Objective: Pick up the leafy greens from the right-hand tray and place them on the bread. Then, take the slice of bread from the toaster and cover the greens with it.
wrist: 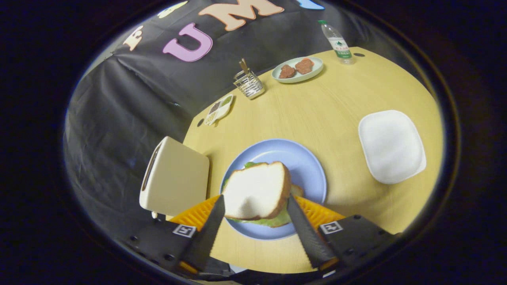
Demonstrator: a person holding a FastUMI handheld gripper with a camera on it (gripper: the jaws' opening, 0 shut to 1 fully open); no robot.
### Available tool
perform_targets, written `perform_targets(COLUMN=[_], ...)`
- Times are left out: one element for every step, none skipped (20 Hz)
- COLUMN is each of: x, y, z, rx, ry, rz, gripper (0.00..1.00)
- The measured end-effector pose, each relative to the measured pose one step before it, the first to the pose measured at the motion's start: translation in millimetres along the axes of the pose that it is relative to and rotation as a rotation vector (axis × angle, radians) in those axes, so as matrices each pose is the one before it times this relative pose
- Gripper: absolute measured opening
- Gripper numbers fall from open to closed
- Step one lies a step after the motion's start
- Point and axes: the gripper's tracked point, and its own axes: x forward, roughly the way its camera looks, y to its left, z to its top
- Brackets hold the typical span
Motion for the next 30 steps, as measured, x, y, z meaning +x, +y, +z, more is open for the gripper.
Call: perform_targets(x=[-3.84,-3.51,-2.59,-3.69,-7.02,-7.00,-8.29,-7.71,-9.45,-8.16,-9.55,-9.37,-11.16,-12.32,-7.12,-8.66,-8.08,-6.44,-10.90,-6.36,-7.22,-4.55,-5.38,-3.83,-3.94,-1.76,-6.03,-3.53,-2.81,-1.05], y=[-3.62,-4.39,-2.47,-1.53,-0.98,-0.13,-0.47,0.45,2.62,0.65,-0.40,-2.18,-2.89,-4.07,-3.04,-4.15,-4.80,-5.60,-5.89,-3.96,-4.99,-5.17,-5.57,-4.26,-3.49,-5.94,-6.45,-3.25,-0.44,-1.38], z=[0.07,2.97,1.66,3.10,2.95,5.68,6.91,10.33,9.61,12.55,12.97,14.87,14.49,18.41,12.93,16.47,15.86,16.45,14.79,12.17,11.59,12.20,11.90,11.56,7.96,7.85,7.48,4.01,2.79,3.89], rx=[-0.01836,-0.01898,-0.01789,-0.01559,-0.01429,-0.01557,-0.01760,-0.02049,-0.02109,-0.02342,-0.02473,-0.02421,-0.01956,-0.01709,-0.00867,-0.01222,-0.01436,-0.01539,-0.01416,-0.00678,-0.00733,-0.01009,-0.01487,-0.01897,-0.01872,-0.02252,-0.01939,-0.00713,0.00063,0.00427], ry=[-0.00176,-0.00684,-0.00894,-0.00805,-0.01316,-0.02178,-0.02793,-0.03450,-0.03495,-0.04125,-0.04329,-0.04404,-0.04608,-0.05497,-0.03604,-0.04595,-0.04546,-0.04128,-0.03936,-0.02611,-0.03085,-0.03465,-0.03994,-0.03504,-0.03395,-0.02925,-0.02199,-0.01250,-0.00664,-0.01268], rz=[-0.01531,-0.01388,-0.00840,-0.00459,-0.00163,0.00178,0.00275,0.00498,0.00580,0.00399,-0.00026,-0.00330,-0.00602,-0.00756,-0.00543,-0.01020,-0.01243,-0.01313,-0.01709,-0.01262,-0.01507,-0.01610,-0.01587,-0.01325,-0.01523,-0.01905,-0.01756,-0.01099,-0.00149,-0.00333], gripper=[0.93,1.00,1.00,1.00,1.00,1.00,1.00,1.00,1.00,1.00,1.00,1.00,1.00,1.00,1.00,1.00,1.00,1.00,1.00,1.00,1.00,1.00,1.00,1.00,1.00,1.00,1.00,1.00,1.00,1.00])
